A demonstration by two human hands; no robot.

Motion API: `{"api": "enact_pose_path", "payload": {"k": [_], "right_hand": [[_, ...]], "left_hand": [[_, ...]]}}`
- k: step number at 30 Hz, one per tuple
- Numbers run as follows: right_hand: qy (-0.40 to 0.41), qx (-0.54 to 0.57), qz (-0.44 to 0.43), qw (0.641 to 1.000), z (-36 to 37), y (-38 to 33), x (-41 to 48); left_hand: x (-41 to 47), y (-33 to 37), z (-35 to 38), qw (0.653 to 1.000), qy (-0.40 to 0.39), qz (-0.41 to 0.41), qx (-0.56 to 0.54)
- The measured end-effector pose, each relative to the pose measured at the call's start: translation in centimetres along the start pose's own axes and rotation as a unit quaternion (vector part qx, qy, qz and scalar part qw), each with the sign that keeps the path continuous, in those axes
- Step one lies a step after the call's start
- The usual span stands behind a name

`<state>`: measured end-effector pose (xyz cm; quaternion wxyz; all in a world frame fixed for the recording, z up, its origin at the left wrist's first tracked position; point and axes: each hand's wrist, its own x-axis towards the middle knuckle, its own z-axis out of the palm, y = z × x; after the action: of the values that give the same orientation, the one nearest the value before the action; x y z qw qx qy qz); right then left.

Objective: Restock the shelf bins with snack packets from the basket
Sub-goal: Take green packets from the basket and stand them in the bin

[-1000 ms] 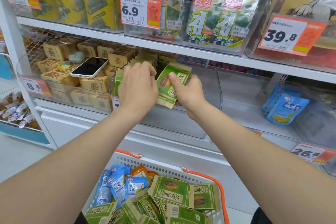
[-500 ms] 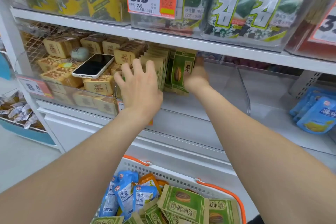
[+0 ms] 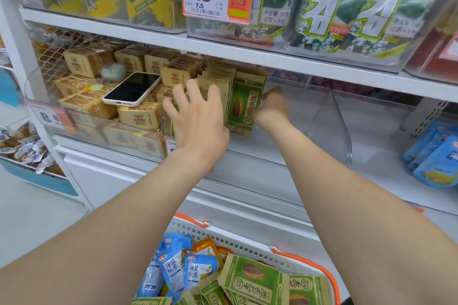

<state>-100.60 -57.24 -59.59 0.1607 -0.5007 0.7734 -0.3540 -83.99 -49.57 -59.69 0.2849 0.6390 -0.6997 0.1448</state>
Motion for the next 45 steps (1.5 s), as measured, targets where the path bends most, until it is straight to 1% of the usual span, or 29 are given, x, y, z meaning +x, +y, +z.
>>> {"api": "enact_pose_path", "payload": {"k": [3, 6, 10, 14, 16, 19, 22, 25, 26, 28, 30, 32, 34, 36, 38, 40, 41, 43, 45], "right_hand": [[-0.05, -0.062, -0.031, 0.996, -0.6, -0.2, -1.0], [-0.111, -0.122, -0.061, 0.984, -1.0, -0.5, -2.3], [-0.139, -0.164, -0.117, 0.97, -1.7, -0.6, -3.6], [-0.182, -0.158, -0.183, 0.953, -2.8, -0.7, -5.2], [-0.226, -0.154, -0.172, 0.946, -3.1, -0.2, -6.1], [-0.305, -0.151, -0.098, 0.935, -3.3, 1.0, -6.4], [-0.332, -0.123, -0.04, 0.935, -3.7, 1.2, -6.3], [-0.306, -0.087, -0.028, 0.948, -3.5, 0.7, -5.9], [-0.296, -0.088, -0.025, 0.951, -3.3, 0.5, -5.8], [-0.272, -0.126, -0.019, 0.954, -2.7, 0.2, -5.3], [-0.229, -0.167, -0.05, 0.958, -2.2, -0.1, -5.0], [-0.17, -0.162, -0.107, 0.966, -2.1, -0.6, -4.9], [-0.13, -0.133, -0.143, 0.972, -2.4, -1.0, -5.3], [-0.125, -0.103, -0.165, 0.973, -2.7, -1.2, -6.0], [-0.108, -0.093, -0.193, 0.971, -3.2, -1.2, -7.4], [-0.041, -0.098, -0.245, 0.964, -4.0, -1.1, -9.5], [0.0, -0.116, -0.279, 0.953, -4.5, -1.0, -10.7], [0.058, -0.158, -0.357, 0.919, -5.6, -0.7, -13.3], [0.07, -0.181, -0.444, 0.875, -6.6, -0.1, -16.3]], "left_hand": [[-0.3, 0.2, -0.5, 1.0, -0.009, 0.005, -0.002], [-0.5, 0.3, -1.2, 1.0, -0.008, 0.018, -0.007], [-1.0, 0.2, -2.5, 0.998, 0.003, 0.053, -0.025], [-2.1, -0.3, -3.8, 0.996, 0.0, 0.07, -0.046], [-2.5, -0.6, -4.3, 0.995, -0.009, 0.08, -0.059], [-2.9, -0.7, -5.0, 0.995, -0.041, 0.077, -0.058], [-3.0, -0.6, -5.2, 0.995, -0.059, 0.066, -0.054], [-3.3, -0.6, -5.1, 0.994, -0.043, 0.08, -0.055], [-3.3, -0.5, -4.9, 0.994, -0.039, 0.089, -0.055], [-3.1, -0.5, -4.7, 0.992, -0.031, 0.113, -0.053], [-2.8, -0.5, -4.6, 0.987, -0.02, 0.147, -0.058], [-2.5, -0.6, -4.8, 0.98, -0.033, 0.178, -0.082], [-2.6, -0.6, -5.1, 0.977, -0.076, 0.166, -0.113], [-2.9, -0.5, -5.3, 0.976, -0.123, 0.141, -0.111], [-3.1, -0.7, -5.2, 0.965, -0.206, 0.136, -0.087], [-3.6, -1.2, -5.0, 0.937, -0.307, 0.154, -0.055], [-3.8, -1.6, -4.8, 0.919, -0.357, 0.165, -0.038], [-4.6, -2.2, -4.3, 0.879, -0.444, 0.174, -0.005], [-5.8, -2.4, -4.2, 0.846, -0.503, 0.174, 0.024]]}}
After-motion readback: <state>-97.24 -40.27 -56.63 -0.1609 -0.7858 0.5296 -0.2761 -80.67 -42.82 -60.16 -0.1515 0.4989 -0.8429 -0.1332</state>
